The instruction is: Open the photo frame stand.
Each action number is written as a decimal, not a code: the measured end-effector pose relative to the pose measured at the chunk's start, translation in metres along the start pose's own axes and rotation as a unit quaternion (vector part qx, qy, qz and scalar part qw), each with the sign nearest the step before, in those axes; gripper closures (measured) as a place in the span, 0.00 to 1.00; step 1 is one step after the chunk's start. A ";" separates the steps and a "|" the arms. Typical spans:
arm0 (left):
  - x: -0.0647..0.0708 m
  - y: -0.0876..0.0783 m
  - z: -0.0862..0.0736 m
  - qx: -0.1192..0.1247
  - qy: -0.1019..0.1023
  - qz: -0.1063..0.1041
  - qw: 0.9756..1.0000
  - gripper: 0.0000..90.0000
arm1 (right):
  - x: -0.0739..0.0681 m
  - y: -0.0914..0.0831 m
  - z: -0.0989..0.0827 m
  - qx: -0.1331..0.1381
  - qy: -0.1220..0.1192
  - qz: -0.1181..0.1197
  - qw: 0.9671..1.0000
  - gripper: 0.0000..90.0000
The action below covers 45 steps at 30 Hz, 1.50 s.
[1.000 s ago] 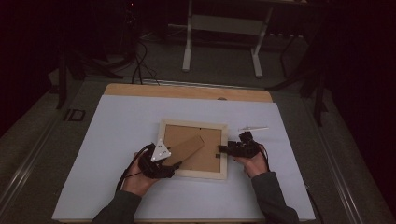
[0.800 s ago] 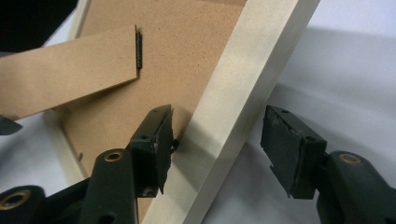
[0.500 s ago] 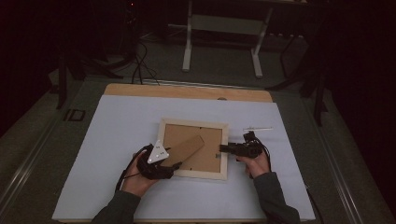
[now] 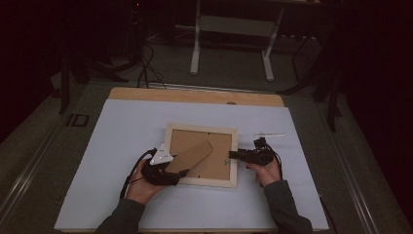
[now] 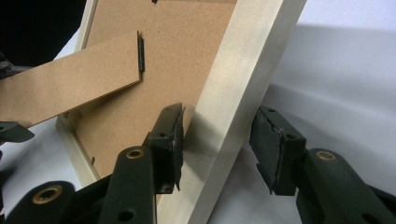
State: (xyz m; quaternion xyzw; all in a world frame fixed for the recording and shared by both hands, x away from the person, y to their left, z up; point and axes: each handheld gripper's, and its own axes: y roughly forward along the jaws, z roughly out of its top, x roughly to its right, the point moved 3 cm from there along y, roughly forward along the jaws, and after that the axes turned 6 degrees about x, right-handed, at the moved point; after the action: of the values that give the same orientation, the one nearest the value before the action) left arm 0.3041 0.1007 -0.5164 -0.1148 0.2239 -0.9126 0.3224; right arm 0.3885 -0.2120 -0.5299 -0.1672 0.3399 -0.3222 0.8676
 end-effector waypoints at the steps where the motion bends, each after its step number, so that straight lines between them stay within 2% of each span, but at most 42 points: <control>1: -0.002 0.000 0.000 -0.003 -0.016 -0.010 1.000 0.41 | 0.000 0.000 0.000 0.002 -0.001 -0.003 1.000 0.61; 3: -0.004 -0.001 0.000 -0.003 -0.033 -0.024 0.999 0.41 | -0.001 0.000 0.000 0.003 -0.002 -0.004 1.000 0.61; 4: -0.004 -0.001 0.000 -0.003 -0.033 -0.024 0.999 0.42 | -0.001 0.000 0.000 0.003 -0.002 -0.004 1.000 0.61; 5: -0.008 -0.002 0.000 -0.001 -0.063 -0.047 0.997 0.42 | -0.001 0.000 0.000 0.004 -0.003 -0.004 1.000 0.61; 6: -0.008 -0.002 0.000 -0.001 -0.063 -0.047 0.997 0.42 | -0.002 0.000 0.000 0.005 -0.005 -0.005 1.000 0.61; 7: -0.011 -0.003 0.000 0.001 -0.092 -0.073 0.993 0.42 | -0.002 0.000 0.000 0.005 -0.006 -0.005 1.000 0.61; 9: -0.011 -0.003 0.000 0.001 -0.092 -0.073 0.993 0.42 | -0.002 0.000 0.000 0.005 -0.007 -0.006 1.000 0.61; 10: -0.019 -0.006 -0.002 0.012 -0.145 -0.111 0.983 0.45 | -0.003 0.000 0.001 0.008 -0.011 -0.007 1.000 0.61; 11: -0.021 -0.007 -0.003 0.012 -0.157 -0.117 0.981 0.48 | -0.004 -0.001 0.001 0.008 -0.014 -0.009 1.000 0.61; 12: -0.022 -0.006 -0.003 0.010 -0.163 -0.120 0.979 0.50 | -0.004 -0.001 0.001 0.009 -0.015 -0.008 1.000 0.61; 14: -0.022 -0.006 -0.004 0.004 -0.163 -0.120 0.979 0.51 | -0.004 -0.001 0.001 0.009 -0.015 -0.009 1.000 0.61; 16: -0.021 -0.005 -0.005 -0.015 -0.159 -0.115 0.980 0.52 | -0.005 -0.001 0.001 0.010 -0.016 -0.010 1.000 0.61; 19: -0.021 -0.004 -0.005 -0.025 -0.159 -0.109 0.981 0.57 | -0.005 -0.001 0.002 0.011 -0.019 -0.011 1.000 0.61; 24: -0.020 -0.003 -0.006 -0.040 -0.152 -0.101 0.982 0.58 | -0.007 -0.002 0.002 0.012 -0.026 -0.013 1.000 0.61; 27: -0.019 -0.003 -0.006 -0.043 -0.146 -0.105 0.983 0.61 | -0.009 -0.002 0.003 0.013 -0.033 -0.015 0.999 0.61; 30: -0.016 -0.003 -0.005 -0.053 -0.133 -0.104 0.984 0.63 | -0.011 -0.004 0.004 0.014 -0.039 -0.016 0.999 0.62; 31: -0.014 -0.002 -0.004 -0.058 -0.117 -0.102 0.986 0.64 | -0.012 -0.004 0.005 0.016 -0.042 -0.017 0.999 0.62; 32: -0.012 -0.003 -0.003 -0.059 -0.106 -0.098 0.988 0.65 | -0.013 -0.004 0.005 0.017 -0.044 -0.018 0.999 0.62; 36: -0.010 -0.004 -0.001 -0.059 -0.093 -0.094 0.989 0.65 | -0.013 -0.005 0.005 0.018 -0.051 -0.017 0.998 0.61; 39: -0.010 -0.003 -0.002 -0.058 -0.087 -0.093 0.990 0.65 | -0.013 -0.005 0.005 0.015 -0.056 -0.017 0.998 0.60; 42: -0.009 -0.003 -0.001 -0.057 -0.081 -0.088 0.991 0.65 | -0.014 -0.004 0.004 -0.001 -0.071 -0.012 0.997 0.56; 45: -0.009 -0.003 -0.001 -0.057 -0.077 -0.086 0.992 0.65 | -0.014 -0.002 0.002 -0.010 -0.077 -0.007 0.997 0.53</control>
State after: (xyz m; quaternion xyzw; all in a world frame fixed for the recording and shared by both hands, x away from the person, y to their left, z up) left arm 0.3088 0.1084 -0.5161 -0.2216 0.2398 -0.9110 0.2518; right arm 0.3806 -0.2040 -0.5206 -0.2020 0.2743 -0.3109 0.8873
